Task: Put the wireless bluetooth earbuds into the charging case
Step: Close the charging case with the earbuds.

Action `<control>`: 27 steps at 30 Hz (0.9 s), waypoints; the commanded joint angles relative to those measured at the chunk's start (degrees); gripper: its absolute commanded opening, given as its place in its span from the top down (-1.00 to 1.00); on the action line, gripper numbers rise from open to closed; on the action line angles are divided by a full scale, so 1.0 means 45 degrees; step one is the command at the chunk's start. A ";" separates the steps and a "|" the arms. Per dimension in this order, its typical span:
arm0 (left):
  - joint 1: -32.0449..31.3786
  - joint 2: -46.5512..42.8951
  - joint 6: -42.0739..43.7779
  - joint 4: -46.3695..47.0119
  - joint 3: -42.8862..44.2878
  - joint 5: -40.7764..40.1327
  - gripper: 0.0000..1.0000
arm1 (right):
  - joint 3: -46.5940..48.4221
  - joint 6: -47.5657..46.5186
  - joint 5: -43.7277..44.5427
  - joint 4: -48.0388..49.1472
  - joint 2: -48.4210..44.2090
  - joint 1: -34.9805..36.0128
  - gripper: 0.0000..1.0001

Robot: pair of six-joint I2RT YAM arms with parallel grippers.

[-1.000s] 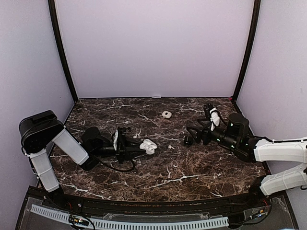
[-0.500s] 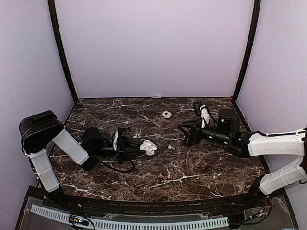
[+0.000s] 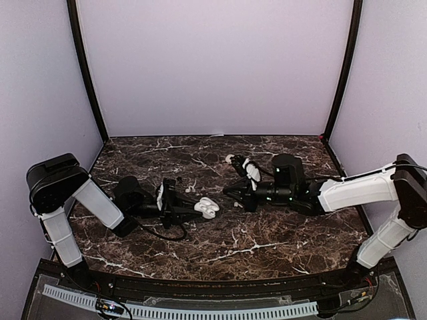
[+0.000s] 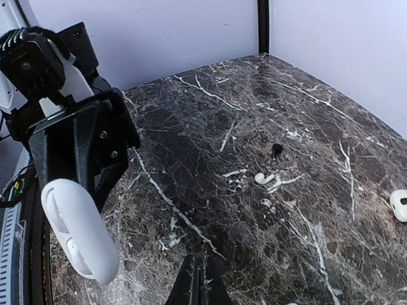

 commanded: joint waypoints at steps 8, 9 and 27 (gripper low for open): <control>-0.0072 -0.0140 -0.0084 -0.0273 0.0428 0.0898 1.00 | 0.1515 -0.0937 -0.0804 -0.0692 0.0992 0.0750 1.00; -0.0071 -0.0140 -0.0090 -0.0322 0.0473 0.0960 1.00 | 0.1599 -0.1017 -0.0937 -0.0803 0.0993 0.0806 1.00; -0.0071 -0.0158 0.0261 -0.1542 0.0709 0.0122 1.00 | 0.0711 -0.1754 -0.2157 -0.1880 -0.0114 0.1154 1.00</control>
